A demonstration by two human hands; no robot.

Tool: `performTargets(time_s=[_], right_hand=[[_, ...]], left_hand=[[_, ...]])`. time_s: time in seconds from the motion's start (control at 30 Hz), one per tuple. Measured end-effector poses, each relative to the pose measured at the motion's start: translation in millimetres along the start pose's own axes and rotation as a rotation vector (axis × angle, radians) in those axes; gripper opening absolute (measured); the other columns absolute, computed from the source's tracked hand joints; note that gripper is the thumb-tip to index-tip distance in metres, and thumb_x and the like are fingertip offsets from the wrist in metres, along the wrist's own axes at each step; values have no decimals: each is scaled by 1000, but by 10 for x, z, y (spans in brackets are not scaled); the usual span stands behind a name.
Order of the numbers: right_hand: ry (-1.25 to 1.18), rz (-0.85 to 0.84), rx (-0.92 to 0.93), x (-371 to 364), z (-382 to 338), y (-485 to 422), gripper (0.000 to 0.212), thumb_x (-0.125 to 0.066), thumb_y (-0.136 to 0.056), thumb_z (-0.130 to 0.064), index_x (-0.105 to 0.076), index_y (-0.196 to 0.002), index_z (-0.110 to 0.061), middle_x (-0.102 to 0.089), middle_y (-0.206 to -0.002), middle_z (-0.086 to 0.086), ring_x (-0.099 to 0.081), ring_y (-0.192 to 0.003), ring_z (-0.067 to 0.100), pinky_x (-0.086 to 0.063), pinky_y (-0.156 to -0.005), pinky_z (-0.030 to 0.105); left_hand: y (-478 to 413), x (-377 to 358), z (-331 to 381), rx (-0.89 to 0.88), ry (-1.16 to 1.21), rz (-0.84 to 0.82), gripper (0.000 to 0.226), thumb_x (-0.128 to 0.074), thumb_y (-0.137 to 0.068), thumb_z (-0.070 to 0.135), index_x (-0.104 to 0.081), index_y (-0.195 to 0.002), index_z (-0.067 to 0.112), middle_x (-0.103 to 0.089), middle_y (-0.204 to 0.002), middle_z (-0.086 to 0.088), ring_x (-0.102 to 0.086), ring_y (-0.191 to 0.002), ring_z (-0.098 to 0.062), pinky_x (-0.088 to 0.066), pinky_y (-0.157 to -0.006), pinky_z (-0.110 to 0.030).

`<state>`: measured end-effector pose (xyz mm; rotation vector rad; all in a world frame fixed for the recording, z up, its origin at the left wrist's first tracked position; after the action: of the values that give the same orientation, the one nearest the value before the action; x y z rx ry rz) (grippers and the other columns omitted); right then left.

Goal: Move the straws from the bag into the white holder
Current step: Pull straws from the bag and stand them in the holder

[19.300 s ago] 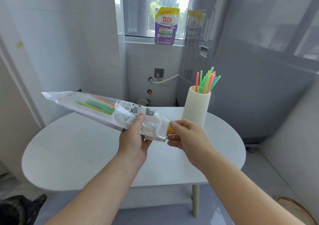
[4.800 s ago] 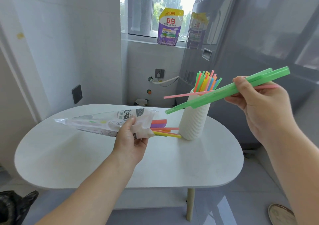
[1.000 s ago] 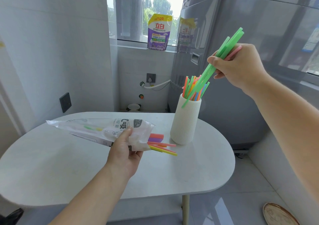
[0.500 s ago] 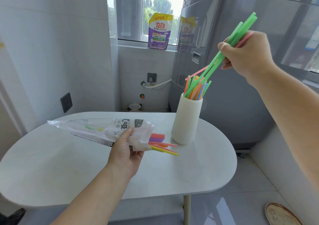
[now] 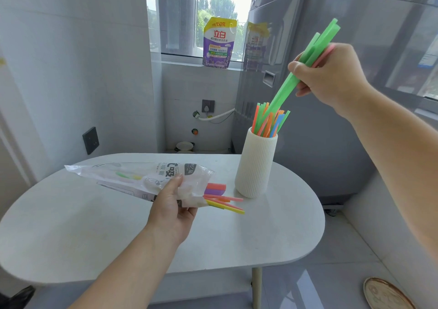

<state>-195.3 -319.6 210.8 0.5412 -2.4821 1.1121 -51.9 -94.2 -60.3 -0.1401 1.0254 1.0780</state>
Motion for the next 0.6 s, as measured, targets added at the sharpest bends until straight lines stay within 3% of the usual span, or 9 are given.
performTargets(time_s=[0.23, 0.43, 0.6], right_hand=[[87, -27, 46, -24, -38, 19, 19, -71, -92, -29, -73, -94, -10, -72, -71, -3, -70, -51, 3, -57, -52, 14], [138, -10, 82, 6, -107, 55, 25, -72, -91, -35, -71, -89, -10, -70, -69, -2, -67, -49, -1, -49, -46, 8], [214, -27, 154, -4, -224, 133, 26, -72, -90, -43, -69, -85, -18, -72, -74, -2, -71, -59, 7, -56, -56, 18]], left_hand=[[1, 1, 18, 0, 9, -5, 51, -70, -94, 14, -55, -142, 20, -76, -120, -8, -80, -77, -18, -59, -49, -28], [6, 0, 9, 3, 8, -4, 49, -70, -94, 15, -56, -140, 22, -77, -117, -7, -80, -79, -19, -60, -50, -28], [5, 13, 13, 1, 1, 2, 47, -71, -93, 15, -57, -138, 22, -77, -114, -7, -80, -77, -19, -59, -49, -28]])
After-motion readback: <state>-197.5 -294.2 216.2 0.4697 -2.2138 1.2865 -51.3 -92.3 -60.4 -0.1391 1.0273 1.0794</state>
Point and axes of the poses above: each hand's wrist, its own y-axis away from the middle knuckle, its own x-axis out of the back of the hand, z = x × y, the point moved 4 cm from there along -y, towards the middle knuckle
